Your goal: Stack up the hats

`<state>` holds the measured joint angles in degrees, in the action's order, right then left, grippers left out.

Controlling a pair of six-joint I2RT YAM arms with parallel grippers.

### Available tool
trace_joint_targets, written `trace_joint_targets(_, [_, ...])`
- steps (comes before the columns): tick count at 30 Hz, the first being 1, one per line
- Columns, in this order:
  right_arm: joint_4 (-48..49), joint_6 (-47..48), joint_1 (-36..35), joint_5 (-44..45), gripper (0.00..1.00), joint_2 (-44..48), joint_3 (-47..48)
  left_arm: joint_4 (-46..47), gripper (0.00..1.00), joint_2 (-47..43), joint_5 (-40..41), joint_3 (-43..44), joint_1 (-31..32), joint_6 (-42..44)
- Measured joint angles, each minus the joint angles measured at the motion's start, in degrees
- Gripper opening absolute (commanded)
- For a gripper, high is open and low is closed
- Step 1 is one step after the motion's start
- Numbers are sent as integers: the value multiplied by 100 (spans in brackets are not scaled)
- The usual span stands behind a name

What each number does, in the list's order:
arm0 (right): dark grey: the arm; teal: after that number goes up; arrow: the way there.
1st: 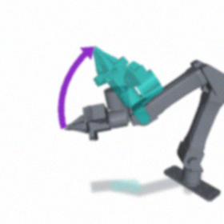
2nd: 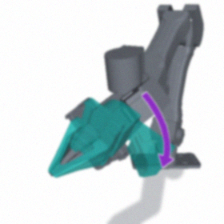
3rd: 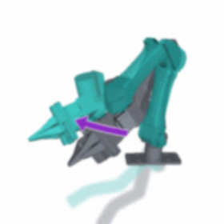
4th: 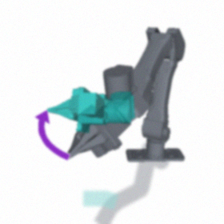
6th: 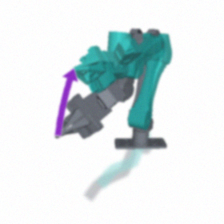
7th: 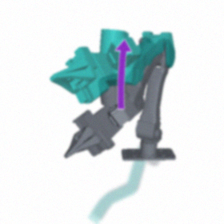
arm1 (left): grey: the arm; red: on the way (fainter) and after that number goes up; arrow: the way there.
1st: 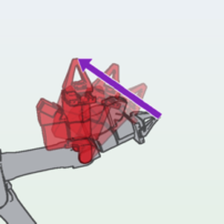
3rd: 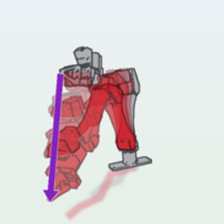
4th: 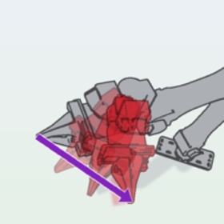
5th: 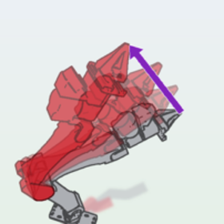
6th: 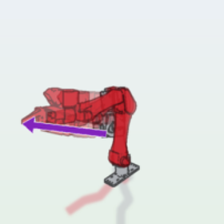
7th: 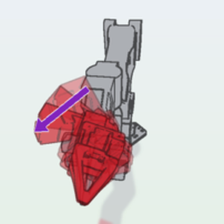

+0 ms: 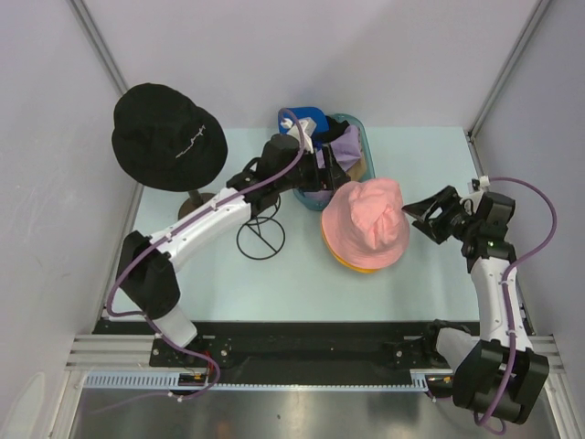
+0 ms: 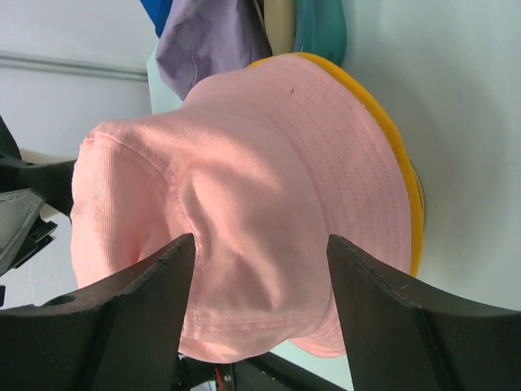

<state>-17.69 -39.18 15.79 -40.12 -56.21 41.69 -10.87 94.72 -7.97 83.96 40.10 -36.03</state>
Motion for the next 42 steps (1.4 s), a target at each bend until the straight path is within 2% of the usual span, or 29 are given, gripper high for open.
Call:
trace_joint_targets(4, [-68,87,-94,-31,70,-11,0,289,77,109,-398,-118,83,-188])
trace_joint_targets(5, [-83,122,-125,-33,69,-28,0,420,71,186,-538,-127,109,-264])
trace_joint_targets(7, [-81,144,-173,-42,68,-72,0,595,66,328,-710,-127,136,-345])
trace_joint_targets(13, [-4,181,-308,-94,58,-343,0,699,58,568,-970,-129,157,-470])
trace_joint_targets(19, [72,205,-450,-114,34,-531,0,949,20,573,-1191,-223,157,-667])
trace_joint_targets(20, [94,205,-457,-133,24,-535,0,1040,9,573,-1226,-275,157,-702])
trace_joint_targets(22, [122,227,-461,-146,19,-535,0,1185,0,573,-1283,-374,157,-804])
trace_joint_targets(38, [-483,540,-481,188,13,-553,387,1434,0,579,-1132,-671,-162,-994])
trace_joint_targets(41, [-586,601,-481,254,15,-575,490,1353,0,610,-1113,-623,-168,-968])
trace_joint_targets(42, [-608,625,-479,273,21,-577,514,1331,0,640,-1117,-581,-168,-942])
